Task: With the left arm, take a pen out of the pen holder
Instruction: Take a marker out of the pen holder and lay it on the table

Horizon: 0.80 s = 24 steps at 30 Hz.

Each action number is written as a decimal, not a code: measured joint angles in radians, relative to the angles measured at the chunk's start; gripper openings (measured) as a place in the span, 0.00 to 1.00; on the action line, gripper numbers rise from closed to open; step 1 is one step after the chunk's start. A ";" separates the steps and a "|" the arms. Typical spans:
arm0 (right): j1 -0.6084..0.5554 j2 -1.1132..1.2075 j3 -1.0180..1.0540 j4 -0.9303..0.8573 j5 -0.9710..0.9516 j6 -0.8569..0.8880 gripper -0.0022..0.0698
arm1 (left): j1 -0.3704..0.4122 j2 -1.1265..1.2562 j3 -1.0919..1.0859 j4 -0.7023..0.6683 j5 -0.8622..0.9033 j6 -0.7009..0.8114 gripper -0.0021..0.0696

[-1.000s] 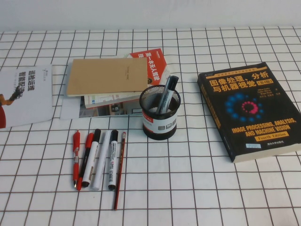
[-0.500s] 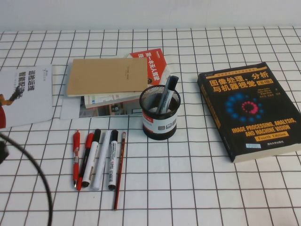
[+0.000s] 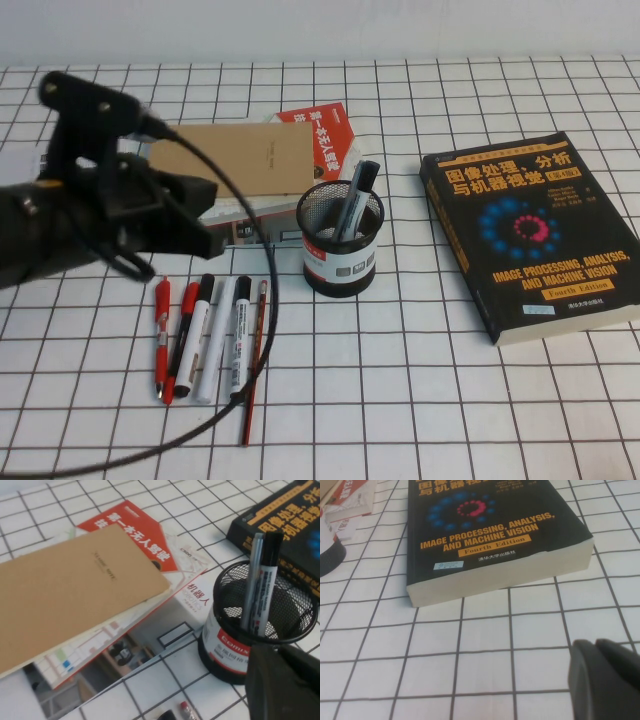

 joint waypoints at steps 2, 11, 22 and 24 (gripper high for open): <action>0.000 0.000 0.000 0.000 0.000 0.000 0.01 | -0.013 0.084 -0.072 0.000 0.032 0.004 0.03; 0.000 0.000 0.000 0.000 0.000 0.000 0.01 | -0.022 0.366 -0.371 -0.020 0.201 0.028 0.35; 0.000 0.000 0.000 0.000 0.000 0.000 0.01 | -0.153 0.554 -0.558 -0.026 0.205 0.164 0.61; 0.000 0.000 0.000 0.000 0.000 0.000 0.01 | -0.185 0.580 -0.561 -0.027 0.150 0.166 0.61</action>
